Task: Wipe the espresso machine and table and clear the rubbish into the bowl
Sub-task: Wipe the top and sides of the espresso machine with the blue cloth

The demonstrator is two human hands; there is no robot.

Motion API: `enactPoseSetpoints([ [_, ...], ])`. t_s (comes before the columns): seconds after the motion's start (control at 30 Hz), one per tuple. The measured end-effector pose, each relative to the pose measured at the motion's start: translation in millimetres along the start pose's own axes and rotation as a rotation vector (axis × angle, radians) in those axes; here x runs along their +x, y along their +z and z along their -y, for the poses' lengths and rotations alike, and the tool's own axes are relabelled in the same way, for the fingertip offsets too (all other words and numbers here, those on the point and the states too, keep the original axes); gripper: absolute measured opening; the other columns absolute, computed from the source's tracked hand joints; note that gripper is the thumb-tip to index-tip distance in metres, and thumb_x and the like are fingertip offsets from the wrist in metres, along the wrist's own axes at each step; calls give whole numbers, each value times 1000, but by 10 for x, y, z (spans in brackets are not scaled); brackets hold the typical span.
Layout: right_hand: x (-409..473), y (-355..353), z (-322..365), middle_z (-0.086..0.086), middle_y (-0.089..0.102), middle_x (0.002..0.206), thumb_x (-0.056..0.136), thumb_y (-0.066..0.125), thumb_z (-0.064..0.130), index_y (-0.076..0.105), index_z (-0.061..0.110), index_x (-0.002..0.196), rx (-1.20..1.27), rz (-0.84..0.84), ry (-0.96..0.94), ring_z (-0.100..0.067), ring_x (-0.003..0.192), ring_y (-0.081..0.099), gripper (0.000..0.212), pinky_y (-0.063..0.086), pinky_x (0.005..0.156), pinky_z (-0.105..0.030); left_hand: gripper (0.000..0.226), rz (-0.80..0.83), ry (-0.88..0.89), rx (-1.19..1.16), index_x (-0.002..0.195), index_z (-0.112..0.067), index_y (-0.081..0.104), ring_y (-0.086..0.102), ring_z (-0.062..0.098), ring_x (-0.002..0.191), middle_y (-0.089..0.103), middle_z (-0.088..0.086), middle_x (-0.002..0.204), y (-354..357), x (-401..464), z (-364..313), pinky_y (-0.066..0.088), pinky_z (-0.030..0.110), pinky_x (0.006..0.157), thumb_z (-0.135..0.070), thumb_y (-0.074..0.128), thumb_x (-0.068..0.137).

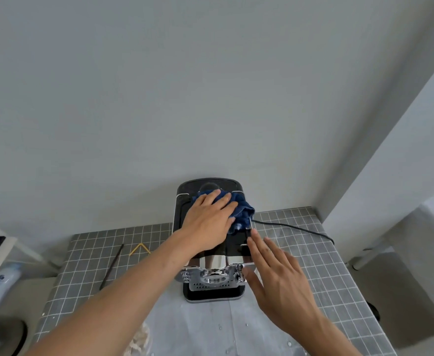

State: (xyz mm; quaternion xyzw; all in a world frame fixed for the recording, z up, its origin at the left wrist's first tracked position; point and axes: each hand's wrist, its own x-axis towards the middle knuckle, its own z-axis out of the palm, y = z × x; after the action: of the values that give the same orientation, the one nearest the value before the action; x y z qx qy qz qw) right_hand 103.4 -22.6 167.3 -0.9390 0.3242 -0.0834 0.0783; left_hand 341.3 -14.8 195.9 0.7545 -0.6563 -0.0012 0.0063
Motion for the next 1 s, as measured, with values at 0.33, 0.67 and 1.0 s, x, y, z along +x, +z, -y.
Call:
enactPoseSetpoints([
  [0.33,-6,19,0,9,6,169,105,30,54,17,25,160,-25,13,25,-19,153,18,64,35,117,-47,49,-67,68,-107,147,-24,52,28,22,152,43,-2,159,-107,-606,-151,13,32,123,-41,42,102],
  [0.67,8,-7,6,9,11,168,105,28,54,26,26,158,-21,5,25,-17,153,18,61,33,119,-46,55,13,-54,-60,158,-15,30,5,27,157,21,6,169,-6,-174,-77,13,48,127,-37,31,107],
  [1.0,17,32,0,9,11,168,105,24,54,27,26,158,0,0,20,-15,153,19,60,34,117,-45,51,55,-183,-276,149,-19,36,14,28,155,34,3,162,-105,440,313,24,48,122,-22,48,99],
])
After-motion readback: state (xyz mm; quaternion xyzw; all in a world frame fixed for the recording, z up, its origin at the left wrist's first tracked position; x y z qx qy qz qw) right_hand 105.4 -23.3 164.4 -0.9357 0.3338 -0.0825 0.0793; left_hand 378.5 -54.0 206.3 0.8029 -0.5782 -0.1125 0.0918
